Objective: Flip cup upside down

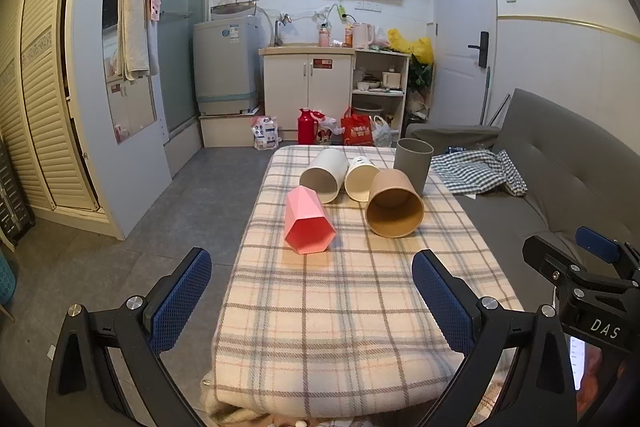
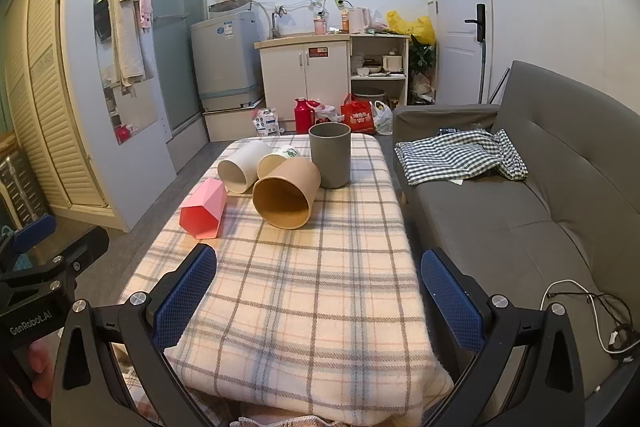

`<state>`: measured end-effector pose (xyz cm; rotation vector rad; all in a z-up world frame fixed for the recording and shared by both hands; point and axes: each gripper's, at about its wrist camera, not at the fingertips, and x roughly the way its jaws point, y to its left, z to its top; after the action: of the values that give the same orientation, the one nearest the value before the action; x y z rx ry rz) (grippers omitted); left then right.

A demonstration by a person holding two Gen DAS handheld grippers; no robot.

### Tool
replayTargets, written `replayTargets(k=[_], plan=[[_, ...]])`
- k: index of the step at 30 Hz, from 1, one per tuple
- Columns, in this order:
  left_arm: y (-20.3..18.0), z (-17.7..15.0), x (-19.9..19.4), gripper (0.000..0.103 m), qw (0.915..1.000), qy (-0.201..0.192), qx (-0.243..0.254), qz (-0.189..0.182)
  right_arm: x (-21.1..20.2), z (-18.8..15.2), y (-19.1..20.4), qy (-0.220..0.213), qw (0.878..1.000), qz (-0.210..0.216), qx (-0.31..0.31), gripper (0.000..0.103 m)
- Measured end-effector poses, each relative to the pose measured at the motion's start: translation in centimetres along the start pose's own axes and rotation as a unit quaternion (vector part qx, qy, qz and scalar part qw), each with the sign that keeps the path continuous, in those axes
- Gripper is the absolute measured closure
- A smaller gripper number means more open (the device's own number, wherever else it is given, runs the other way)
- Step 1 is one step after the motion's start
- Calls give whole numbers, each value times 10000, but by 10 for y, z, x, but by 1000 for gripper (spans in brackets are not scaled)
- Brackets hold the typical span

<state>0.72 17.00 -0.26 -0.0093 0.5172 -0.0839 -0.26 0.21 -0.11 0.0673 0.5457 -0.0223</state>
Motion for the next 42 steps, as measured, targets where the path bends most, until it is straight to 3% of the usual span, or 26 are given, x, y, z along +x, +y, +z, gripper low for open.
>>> replayTargets(k=[34,37,42], plan=[[1,5,-3,0,10000,26,18,14,0,-1,0,36,10000,14,-33,0],[-2,-7,12,0,10000,83,-4,2,5,0,2,86,9999,4,-74,0],[-4,4,28,0,9998,207,-1,-12,22,11,1,252,9997,-6,-62,0]])
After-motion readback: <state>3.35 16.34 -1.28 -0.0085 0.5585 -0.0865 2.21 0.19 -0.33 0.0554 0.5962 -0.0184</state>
